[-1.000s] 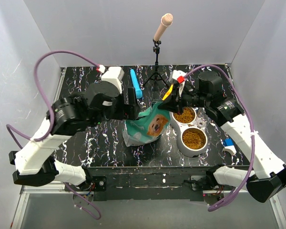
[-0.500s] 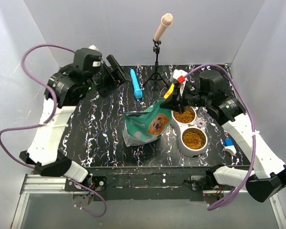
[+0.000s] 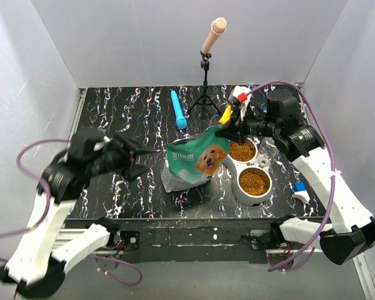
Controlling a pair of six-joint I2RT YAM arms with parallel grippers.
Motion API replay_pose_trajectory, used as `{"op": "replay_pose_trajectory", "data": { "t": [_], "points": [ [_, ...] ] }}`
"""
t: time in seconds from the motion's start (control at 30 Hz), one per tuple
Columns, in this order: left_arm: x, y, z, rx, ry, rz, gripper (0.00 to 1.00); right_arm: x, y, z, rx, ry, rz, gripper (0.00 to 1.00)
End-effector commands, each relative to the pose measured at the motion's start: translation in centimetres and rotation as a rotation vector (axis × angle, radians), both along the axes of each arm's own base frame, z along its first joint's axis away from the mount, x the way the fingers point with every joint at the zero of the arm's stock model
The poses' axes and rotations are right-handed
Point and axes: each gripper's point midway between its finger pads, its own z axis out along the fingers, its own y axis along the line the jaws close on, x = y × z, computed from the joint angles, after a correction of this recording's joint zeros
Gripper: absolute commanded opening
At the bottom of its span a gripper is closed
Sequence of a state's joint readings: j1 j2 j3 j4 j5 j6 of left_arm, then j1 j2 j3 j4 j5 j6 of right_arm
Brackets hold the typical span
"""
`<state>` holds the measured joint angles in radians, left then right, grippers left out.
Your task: Serve the pet food
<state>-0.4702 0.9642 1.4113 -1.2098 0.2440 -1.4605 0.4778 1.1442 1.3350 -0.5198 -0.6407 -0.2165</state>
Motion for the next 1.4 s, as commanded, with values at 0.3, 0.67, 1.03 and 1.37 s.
{"op": "replay_pose_trajectory", "data": {
  "t": [0.3, 0.67, 1.03, 1.37],
  "points": [
    [-0.8, -4.2, 3.3, 0.091, -1.0, -0.693, 0.55, 0.9, 0.5, 2.1, 0.049, 0.259, -0.002, 0.01],
    [1.2, -5.0, 2.9, 0.292, -1.332, -0.898, 0.45, 0.5, 1.0, 2.4, 0.06, 0.315, 0.035, 0.01],
    [0.7, -6.4, 2.0, 0.194, -1.375, -1.004, 0.14, -0.2, 0.7, 1.4, 0.031, 0.308, 0.071, 0.06],
    [3.4, -4.5, 1.9, 0.439, -1.366, -0.92, 0.0, -0.9, -0.3, 0.2, -0.013, 0.098, 0.062, 0.4]
  ]
}}
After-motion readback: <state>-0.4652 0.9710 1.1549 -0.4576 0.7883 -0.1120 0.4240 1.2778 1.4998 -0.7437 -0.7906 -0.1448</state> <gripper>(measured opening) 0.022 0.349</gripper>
